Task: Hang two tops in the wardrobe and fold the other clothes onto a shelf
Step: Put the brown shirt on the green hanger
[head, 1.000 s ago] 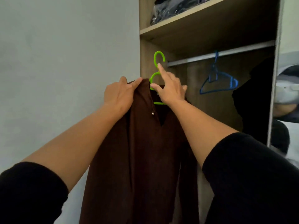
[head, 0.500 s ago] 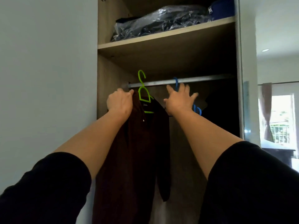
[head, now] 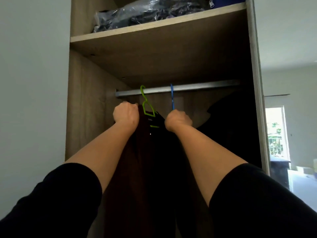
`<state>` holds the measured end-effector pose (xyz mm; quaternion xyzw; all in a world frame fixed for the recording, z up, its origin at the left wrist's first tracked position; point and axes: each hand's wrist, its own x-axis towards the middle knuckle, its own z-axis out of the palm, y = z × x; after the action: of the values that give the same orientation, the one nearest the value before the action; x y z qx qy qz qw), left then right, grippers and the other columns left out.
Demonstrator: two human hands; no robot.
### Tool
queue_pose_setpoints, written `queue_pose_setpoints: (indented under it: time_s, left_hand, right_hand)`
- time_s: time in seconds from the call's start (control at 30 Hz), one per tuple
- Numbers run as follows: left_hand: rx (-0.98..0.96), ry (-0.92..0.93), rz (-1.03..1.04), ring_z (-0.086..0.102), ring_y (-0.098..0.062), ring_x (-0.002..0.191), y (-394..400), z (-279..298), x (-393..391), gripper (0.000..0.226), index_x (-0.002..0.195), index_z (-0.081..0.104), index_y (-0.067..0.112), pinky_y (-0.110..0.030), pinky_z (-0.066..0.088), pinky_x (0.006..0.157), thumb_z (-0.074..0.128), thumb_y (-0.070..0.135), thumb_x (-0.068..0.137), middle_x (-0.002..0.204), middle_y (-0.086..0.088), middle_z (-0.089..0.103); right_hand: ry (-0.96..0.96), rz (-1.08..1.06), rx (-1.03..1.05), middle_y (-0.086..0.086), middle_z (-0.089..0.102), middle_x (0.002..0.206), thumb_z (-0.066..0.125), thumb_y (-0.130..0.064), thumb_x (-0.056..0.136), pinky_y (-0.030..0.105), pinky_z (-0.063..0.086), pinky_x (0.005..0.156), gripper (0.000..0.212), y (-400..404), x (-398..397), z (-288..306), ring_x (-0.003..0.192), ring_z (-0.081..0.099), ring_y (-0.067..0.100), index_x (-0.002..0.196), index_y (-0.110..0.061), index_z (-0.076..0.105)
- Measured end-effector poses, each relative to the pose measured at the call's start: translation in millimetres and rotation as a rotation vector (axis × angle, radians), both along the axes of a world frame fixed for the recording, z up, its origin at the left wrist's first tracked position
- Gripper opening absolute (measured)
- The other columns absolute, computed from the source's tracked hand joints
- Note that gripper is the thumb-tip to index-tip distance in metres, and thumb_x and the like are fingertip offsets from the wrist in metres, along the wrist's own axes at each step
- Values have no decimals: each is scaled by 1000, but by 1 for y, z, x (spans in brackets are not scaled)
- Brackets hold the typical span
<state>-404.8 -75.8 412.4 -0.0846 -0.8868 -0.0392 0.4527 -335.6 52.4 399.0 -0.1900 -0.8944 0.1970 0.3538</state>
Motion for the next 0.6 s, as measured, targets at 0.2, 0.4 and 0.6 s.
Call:
queue_pose_setpoints:
  time_s: [0.2,0.4,0.6]
  left_hand:
    - [-11,23,-4,58,-36,110,-4,-7,-11,43,127,56,7,-40,46,84,22,22,105,122,-20,56]
    - [-28,41,-35,59,-37,107,-9,-11,-17,42,134,50,14,-41,46,81,21,22,105,122,-20,53]
    - [-25,-1,-64,58,-34,108,-21,-18,-16,43,142,41,24,-40,46,81,25,17,102,123,-17,51]
  right_hand:
    - [83,110,-170,15,50,135,44,-19,96,35,44,95,43,3,-18,-12,122,51,32,135,-4,44]
    - [149,145,-222,16,52,132,42,-17,96,34,45,88,39,-3,-29,-19,116,55,32,131,-3,48]
    - [232,154,-358,15,53,133,35,-19,99,34,41,93,37,-8,-26,-17,120,52,32,131,-5,48]
